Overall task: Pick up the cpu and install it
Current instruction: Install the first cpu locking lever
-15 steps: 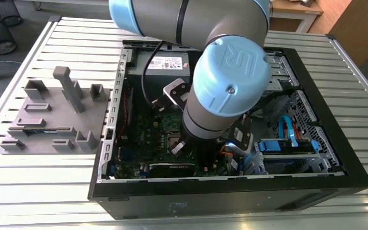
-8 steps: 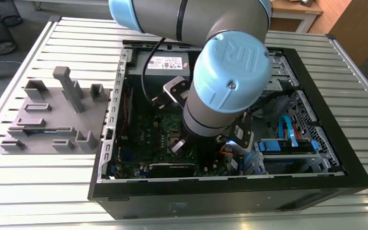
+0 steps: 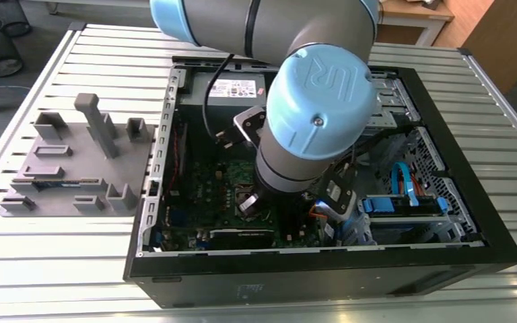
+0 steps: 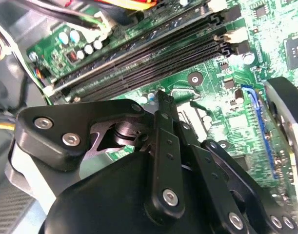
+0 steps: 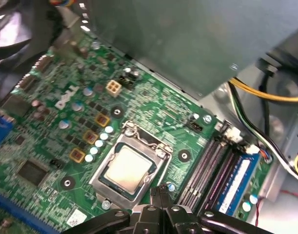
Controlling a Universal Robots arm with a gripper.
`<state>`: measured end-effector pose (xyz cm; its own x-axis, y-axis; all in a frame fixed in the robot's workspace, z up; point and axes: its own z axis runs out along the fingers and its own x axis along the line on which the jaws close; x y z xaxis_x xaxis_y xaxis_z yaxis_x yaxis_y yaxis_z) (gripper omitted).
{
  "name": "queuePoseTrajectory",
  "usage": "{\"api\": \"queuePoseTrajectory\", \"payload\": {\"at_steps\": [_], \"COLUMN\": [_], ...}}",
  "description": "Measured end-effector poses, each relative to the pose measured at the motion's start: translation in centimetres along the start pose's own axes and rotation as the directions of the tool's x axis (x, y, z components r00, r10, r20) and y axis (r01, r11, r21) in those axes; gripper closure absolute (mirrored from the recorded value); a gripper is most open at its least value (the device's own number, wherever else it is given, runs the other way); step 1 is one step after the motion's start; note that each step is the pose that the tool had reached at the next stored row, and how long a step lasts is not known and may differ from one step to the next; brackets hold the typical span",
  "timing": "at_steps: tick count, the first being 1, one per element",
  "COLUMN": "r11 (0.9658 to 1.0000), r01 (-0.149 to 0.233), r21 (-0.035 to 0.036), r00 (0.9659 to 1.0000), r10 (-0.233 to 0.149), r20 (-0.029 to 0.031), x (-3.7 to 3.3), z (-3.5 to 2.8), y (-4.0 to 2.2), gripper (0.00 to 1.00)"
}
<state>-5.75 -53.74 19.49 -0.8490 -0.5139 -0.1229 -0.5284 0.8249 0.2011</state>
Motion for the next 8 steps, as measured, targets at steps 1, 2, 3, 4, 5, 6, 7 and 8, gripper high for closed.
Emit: {"api": "queuePoseTrajectory", "payload": {"at_steps": [1,2,3,4,5,6,7,8], "r11": [0.9999,0.9996,0.9992,0.9990,0.9988,0.9987,0.9985,0.9981], "r01": [-0.015,-0.029,-0.039,-0.045,-0.048,-0.050,-0.054,-0.060], "r21": [0.0018,0.0035,0.0048,0.0055,0.0060,0.0068,0.0104,0.0150], "r00": [0.9999,0.9996,0.9992,0.9989,0.9988,0.9987,0.9985,0.9982], "r10": [0.015,0.029,0.039,0.045,0.048,0.050,0.054,0.060], "r20": [0.0031,0.0059,0.0080,0.0094,0.0103,0.0105,0.0095,0.0087], "x": [0.01,0.03,0.11,0.27,0.38,0.39,0.39,0.40], "z": [0.01,0.02,0.02,0.02,0.03,0.03,0.03,0.03], "y": [0.00,0.02,0.07,0.19,0.26,0.27,0.27,0.27], "gripper": [0.89,0.89,0.89,0.89,0.89,0.89,0.89,0.89]}}
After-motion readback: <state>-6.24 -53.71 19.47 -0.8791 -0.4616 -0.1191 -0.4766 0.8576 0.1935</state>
